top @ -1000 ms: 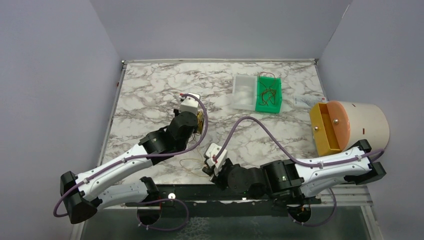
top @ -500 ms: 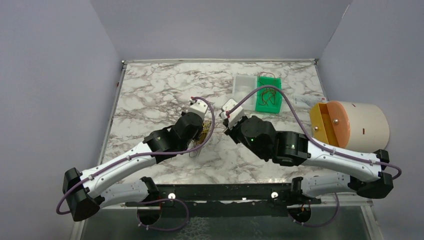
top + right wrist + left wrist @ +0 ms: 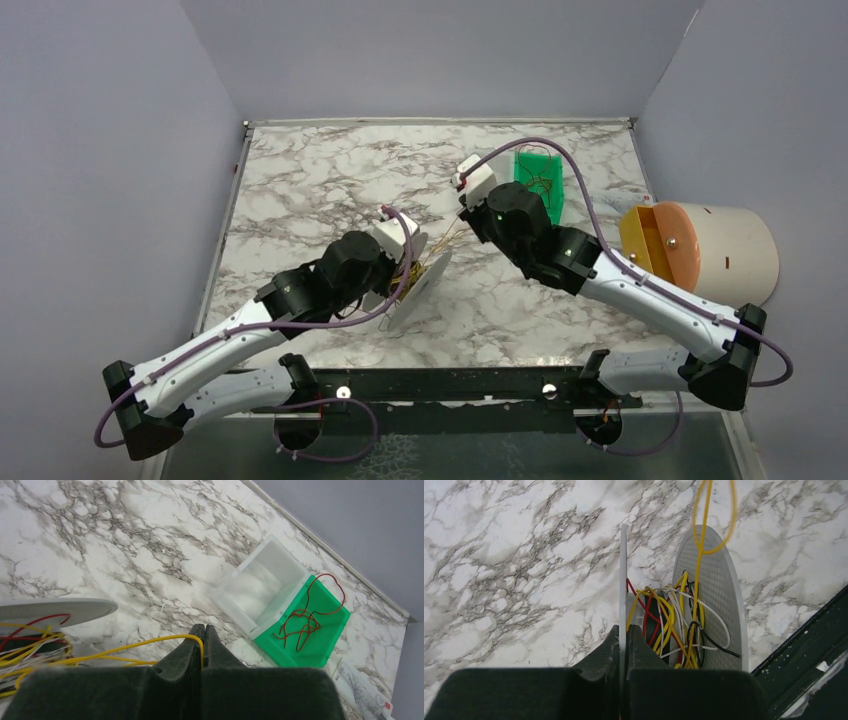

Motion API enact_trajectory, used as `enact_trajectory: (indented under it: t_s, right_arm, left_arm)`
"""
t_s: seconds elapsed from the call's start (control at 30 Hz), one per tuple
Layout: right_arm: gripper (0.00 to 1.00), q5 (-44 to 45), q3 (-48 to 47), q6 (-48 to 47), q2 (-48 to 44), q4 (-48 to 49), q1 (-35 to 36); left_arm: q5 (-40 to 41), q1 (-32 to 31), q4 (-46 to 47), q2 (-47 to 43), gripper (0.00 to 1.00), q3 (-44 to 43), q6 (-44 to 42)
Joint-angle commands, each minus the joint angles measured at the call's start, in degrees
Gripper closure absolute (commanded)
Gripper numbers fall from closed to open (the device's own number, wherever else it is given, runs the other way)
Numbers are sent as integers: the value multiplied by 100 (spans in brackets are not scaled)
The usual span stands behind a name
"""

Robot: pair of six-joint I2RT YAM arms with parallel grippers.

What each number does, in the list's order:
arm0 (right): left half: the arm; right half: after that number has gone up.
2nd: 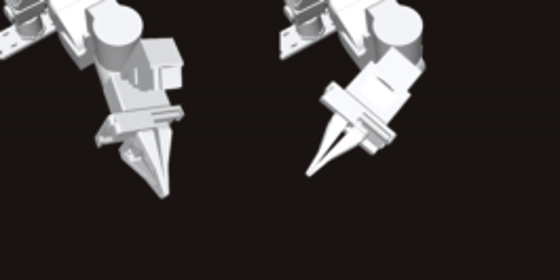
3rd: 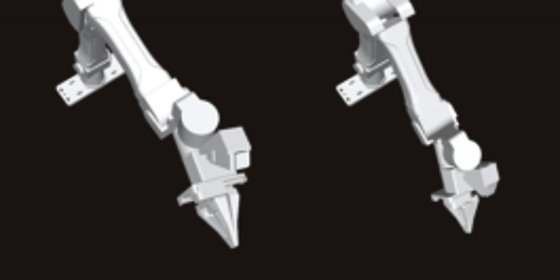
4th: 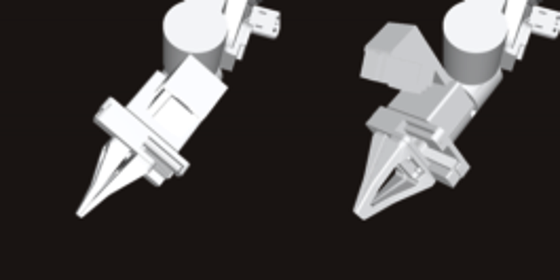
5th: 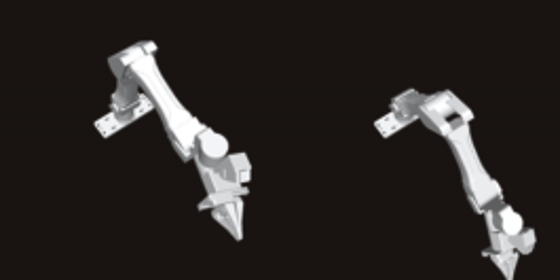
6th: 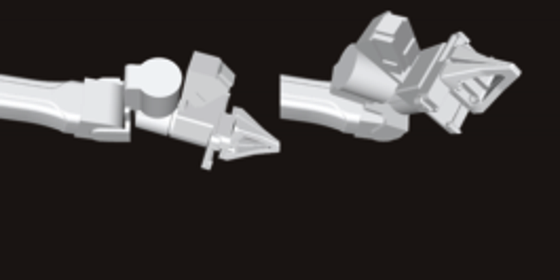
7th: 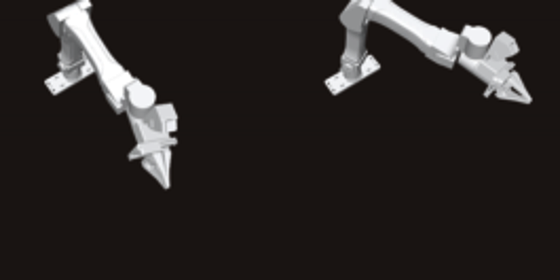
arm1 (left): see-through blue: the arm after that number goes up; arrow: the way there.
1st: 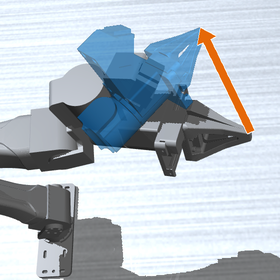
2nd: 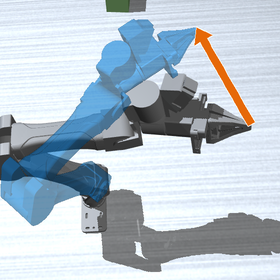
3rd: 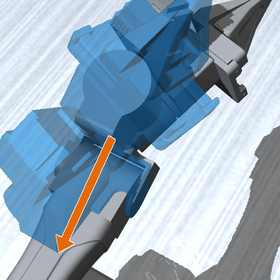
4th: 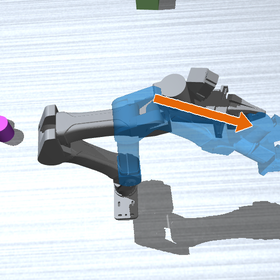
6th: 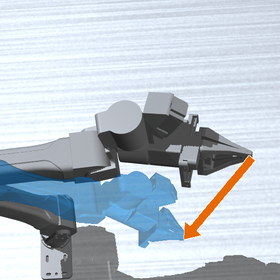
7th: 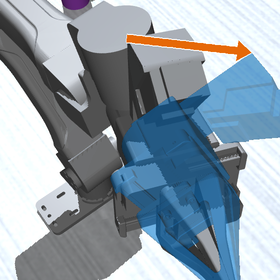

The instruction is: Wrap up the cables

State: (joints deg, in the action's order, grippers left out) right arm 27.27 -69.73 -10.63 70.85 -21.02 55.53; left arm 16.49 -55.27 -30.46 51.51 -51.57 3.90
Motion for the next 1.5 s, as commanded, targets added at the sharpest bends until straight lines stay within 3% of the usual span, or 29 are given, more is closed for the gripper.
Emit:
enact_trajectory:
  t_s: [0.0,0.43,0.97,1.47]
  right_arm:
    - [99,-246,460,-41,1,608,-333]
    - [99,229,1921,960,104,1410,-657]
    - [85,-1118,4005,2756,-735,2954,-674]
    - [86,-1845,5133,3552,-1093,3533,-675]
  left_arm:
    - [-853,-28,14,-511,100,11,-300]
    - [-1911,-33,-41,-1129,100,-686,-302]
    - [-2526,-30,502,-1168,100,-1014,316]
    - [-2022,-28,825,-1519,100,-1247,490]
